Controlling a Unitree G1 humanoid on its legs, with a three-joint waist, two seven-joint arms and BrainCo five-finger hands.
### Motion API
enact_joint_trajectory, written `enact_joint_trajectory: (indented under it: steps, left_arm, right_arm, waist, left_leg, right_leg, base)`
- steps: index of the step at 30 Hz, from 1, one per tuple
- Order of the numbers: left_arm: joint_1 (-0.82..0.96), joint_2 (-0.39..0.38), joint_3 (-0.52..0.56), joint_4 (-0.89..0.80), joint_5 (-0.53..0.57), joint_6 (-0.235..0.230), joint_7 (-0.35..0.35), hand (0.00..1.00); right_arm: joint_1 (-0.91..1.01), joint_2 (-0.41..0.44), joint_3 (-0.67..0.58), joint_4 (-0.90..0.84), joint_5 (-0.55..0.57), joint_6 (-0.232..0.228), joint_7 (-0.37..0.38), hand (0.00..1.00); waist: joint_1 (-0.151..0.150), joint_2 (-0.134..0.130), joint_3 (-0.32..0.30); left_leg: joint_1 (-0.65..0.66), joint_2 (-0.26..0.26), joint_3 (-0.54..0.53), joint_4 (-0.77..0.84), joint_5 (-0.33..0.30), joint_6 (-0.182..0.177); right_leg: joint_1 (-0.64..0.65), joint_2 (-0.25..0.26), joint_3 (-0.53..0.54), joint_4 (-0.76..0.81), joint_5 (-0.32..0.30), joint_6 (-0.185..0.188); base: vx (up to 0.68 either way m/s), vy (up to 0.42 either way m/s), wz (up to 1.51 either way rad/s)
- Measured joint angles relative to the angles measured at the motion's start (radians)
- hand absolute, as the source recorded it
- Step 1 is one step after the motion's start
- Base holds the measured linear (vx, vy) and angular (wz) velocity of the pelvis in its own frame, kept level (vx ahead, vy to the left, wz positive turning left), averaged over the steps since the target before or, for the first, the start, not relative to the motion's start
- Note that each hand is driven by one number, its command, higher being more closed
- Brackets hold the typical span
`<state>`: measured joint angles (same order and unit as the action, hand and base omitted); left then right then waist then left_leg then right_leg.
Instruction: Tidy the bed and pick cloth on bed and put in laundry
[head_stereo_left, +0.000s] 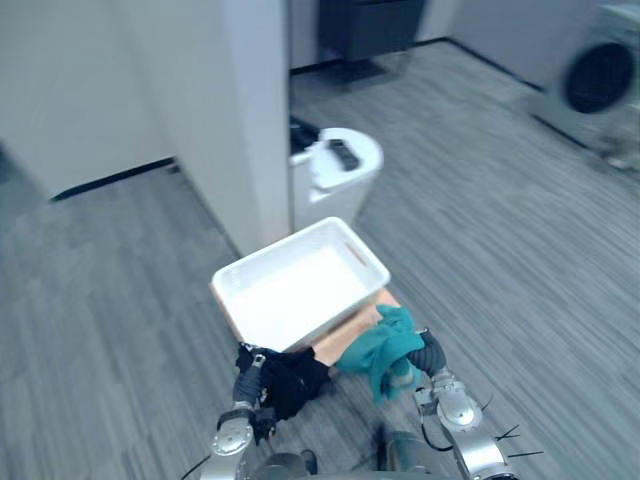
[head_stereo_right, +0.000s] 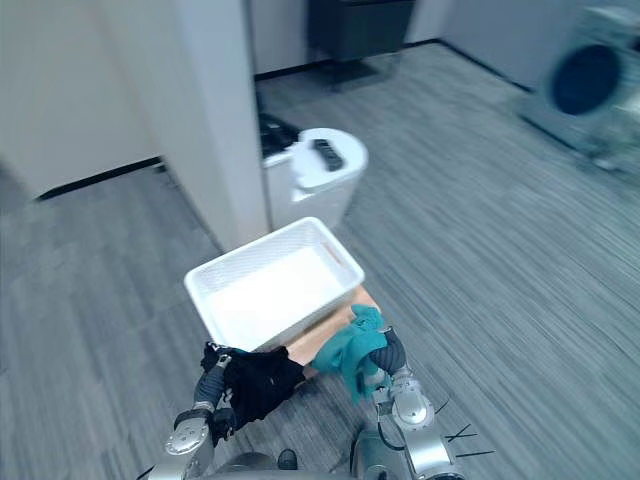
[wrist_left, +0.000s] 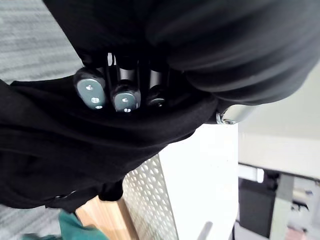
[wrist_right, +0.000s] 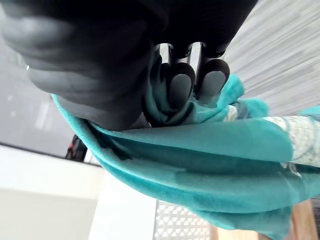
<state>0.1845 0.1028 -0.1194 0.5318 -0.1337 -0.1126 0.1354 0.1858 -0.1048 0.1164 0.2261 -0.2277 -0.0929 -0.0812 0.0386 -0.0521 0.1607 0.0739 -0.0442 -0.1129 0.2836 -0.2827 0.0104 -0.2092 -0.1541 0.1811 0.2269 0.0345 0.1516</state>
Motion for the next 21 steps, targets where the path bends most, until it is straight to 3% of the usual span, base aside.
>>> enact_joint_trajectory:
  steps: [1,2,3,4,5,7,10,15,21]
  left_arm:
    - [0.001,0.029,0.005,0.006,0.002,-0.009,0.0,1.0]
    - [0.0,0.027,0.017,0.02,0.002,-0.008,0.001,1.0]
    - [0.006,0.005,0.023,0.023,0.004,-0.004,0.0,1.0]
    - [0.009,-0.021,0.023,0.023,0.011,-0.006,-0.002,1.0]
    - [0.01,-0.032,0.023,0.022,0.011,-0.006,-0.002,1.0]
    - [0.012,-0.058,0.024,0.02,0.012,-0.006,-0.005,1.0]
    - [0.015,-0.059,0.032,0.017,0.022,-0.006,-0.014,1.0]
    - [0.023,-0.039,0.039,0.016,0.03,-0.006,-0.03,1.0]
    - [0.041,-0.037,0.039,0.015,0.029,-0.006,-0.045,1.0]
  right_arm:
    - [0.014,0.008,0.006,-0.023,0.0,-0.01,0.0,1.0]
    - [0.009,0.005,0.006,-0.022,0.0,-0.012,0.001,1.0]
    - [0.001,-0.008,-0.012,-0.051,0.001,-0.014,0.0,1.0]
    - [0.021,-0.014,-0.038,-0.083,0.001,-0.018,-0.002,1.0]
    - [0.024,-0.016,-0.049,-0.095,0.001,-0.018,-0.003,1.0]
    - [0.026,-0.026,-0.077,-0.138,0.001,-0.018,-0.003,1.0]
    - [0.023,-0.046,-0.09,-0.224,0.0,-0.018,-0.003,1.0]
    - [-0.107,-0.087,-0.089,-0.314,-0.001,-0.019,-0.006,1.0]
    - [-0.317,-0.146,-0.087,-0.289,-0.001,-0.019,-0.029,1.0]
  waist:
    - [0.0,-0.044,-0.014]
    - [0.009,-0.023,-0.01]
    - [-0.011,0.022,-0.013]
    - [-0.024,0.05,-0.02]
    - [-0.023,0.063,-0.023]
    - [-0.025,0.066,-0.025]
    - [-0.023,0.068,-0.026]
    - [-0.025,0.054,-0.032]
    - [-0.023,0.042,-0.032]
  left_leg:
    - [-0.016,0.003,0.007,0.05,-0.059,-0.006]
    - [-0.025,0.033,0.006,0.087,-0.089,-0.031]
    - [-0.081,0.136,0.085,0.138,-0.111,-0.066]
    - [-0.091,0.219,0.206,0.131,-0.084,-0.089]
    - [-0.091,0.247,0.27,0.112,-0.064,-0.103]
    - [-0.042,0.304,0.472,0.026,0.007,-0.129]
    - [-0.003,0.306,0.536,-0.045,0.059,-0.153]
    - [0.019,0.265,0.565,-0.116,0.095,-0.141]
    - [0.014,0.251,0.568,-0.15,0.119,-0.142]
  right_leg:
    - [0.014,-0.028,-0.05,0.034,-0.017,0.034]
    - [0.032,-0.014,-0.073,0.035,-0.064,0.022]
    - [0.076,0.025,-0.169,-0.013,-0.064,-0.011]
    - [0.116,0.047,-0.231,-0.073,-0.043,-0.026]
    - [0.135,0.05,-0.255,-0.094,-0.036,-0.034]
    - [0.171,0.05,-0.308,-0.143,-0.018,-0.053]
    - [0.187,0.049,-0.322,-0.174,0.01,-0.059]
    - [0.21,0.028,-0.313,-0.262,0.09,-0.053]
    - [0.199,0.017,-0.314,-0.271,0.1,-0.051]
  base:
    - [0.28,-0.516,1.68]
    - [0.22,-0.466,1.5]
    - [0.19,-0.46,1.28]
    - [0.15,-0.351,1.31]
    - [0.15,-0.32,0.98]
    - [0.13,-0.192,0.58]
    - [0.07,-0.051,0.14]
    - [0.0,0.039,-0.08]
    - [-0.06,0.001,0.0]
